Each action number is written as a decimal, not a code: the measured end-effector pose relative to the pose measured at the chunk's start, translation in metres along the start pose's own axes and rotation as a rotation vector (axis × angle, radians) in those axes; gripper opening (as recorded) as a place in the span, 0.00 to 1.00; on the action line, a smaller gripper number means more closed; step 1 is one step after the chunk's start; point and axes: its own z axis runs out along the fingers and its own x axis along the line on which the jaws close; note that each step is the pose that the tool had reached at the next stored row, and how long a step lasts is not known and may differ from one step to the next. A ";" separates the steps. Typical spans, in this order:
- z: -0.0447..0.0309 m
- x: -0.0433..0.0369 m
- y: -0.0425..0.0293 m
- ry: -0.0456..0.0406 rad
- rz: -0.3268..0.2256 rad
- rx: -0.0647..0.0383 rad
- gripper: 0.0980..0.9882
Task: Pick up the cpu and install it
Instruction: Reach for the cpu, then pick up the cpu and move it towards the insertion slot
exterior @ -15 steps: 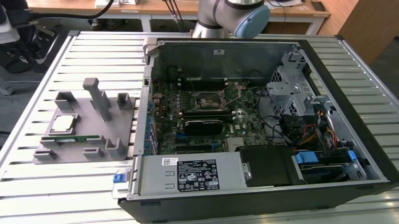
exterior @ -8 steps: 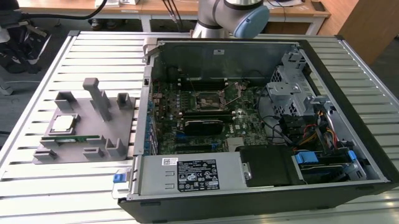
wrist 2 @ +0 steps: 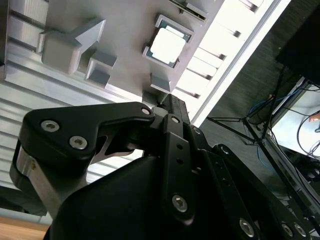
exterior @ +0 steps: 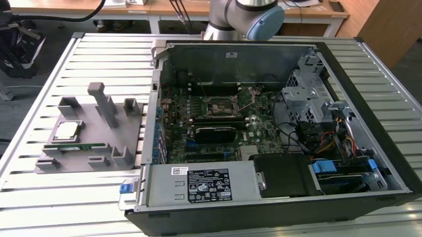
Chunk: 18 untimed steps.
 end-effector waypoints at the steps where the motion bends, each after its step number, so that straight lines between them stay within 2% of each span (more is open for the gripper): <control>1: 0.0002 0.0015 -0.0001 0.0002 0.000 0.000 0.01; 10: 0.0023 0.0110 -0.0009 0.0017 0.000 0.000 0.01; 18: 0.0044 0.0146 -0.0012 0.0017 0.000 0.000 0.01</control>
